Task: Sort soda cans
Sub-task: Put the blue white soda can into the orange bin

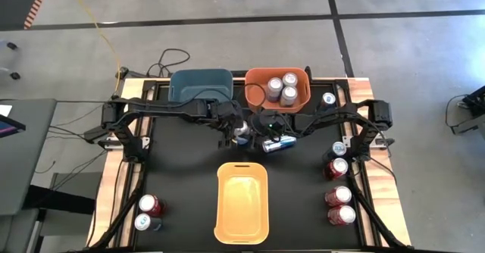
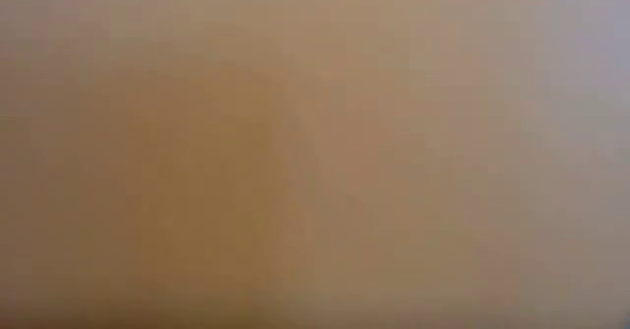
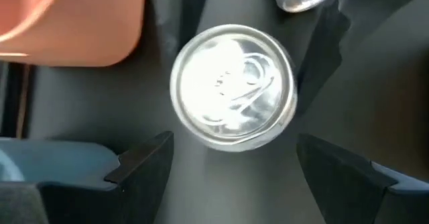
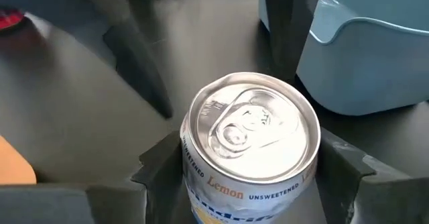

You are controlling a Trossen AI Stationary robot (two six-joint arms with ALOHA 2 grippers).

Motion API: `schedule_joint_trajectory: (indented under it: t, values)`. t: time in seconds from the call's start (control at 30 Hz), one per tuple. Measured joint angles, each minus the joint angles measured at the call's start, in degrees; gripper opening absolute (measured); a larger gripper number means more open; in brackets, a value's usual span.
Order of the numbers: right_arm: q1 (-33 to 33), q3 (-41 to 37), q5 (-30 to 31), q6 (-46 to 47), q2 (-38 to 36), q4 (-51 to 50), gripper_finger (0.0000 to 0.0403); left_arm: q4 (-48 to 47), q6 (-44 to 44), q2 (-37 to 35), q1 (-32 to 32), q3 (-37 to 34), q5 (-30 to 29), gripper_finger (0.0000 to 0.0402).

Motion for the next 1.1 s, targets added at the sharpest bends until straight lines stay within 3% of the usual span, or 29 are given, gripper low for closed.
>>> schedule_joint_trajectory:
  t: [0.17, 0.53, 0.8, 1.1]
  values:
    - [0.0, -0.2, 0.1, -0.6, -2.9, -2.9, 0.0261, -1.9, -1.4, -2.9, -0.2, 0.0, -1.8, 0.0308]
    - [-2.9, -0.2, 0.5, -2.4, -19.5, -13.0, 0.0261, -3.7, -5.5, -16.9, -0.9, -2.5, -5.3, 0.0308]
    - [-9.5, -1.6, 2.9, -2.4, -28.1, -15.2, 0.0261, 1.8, -9.8, -31.6, -2.5, -14.2, -9.2, 0.0308]
    - [-18.1, -11.2, 4.2, 1.4, -27.5, -6.9, 0.0261, 7.9, -14.3, -43.6, -2.8, -27.7, -11.2, 0.0308]
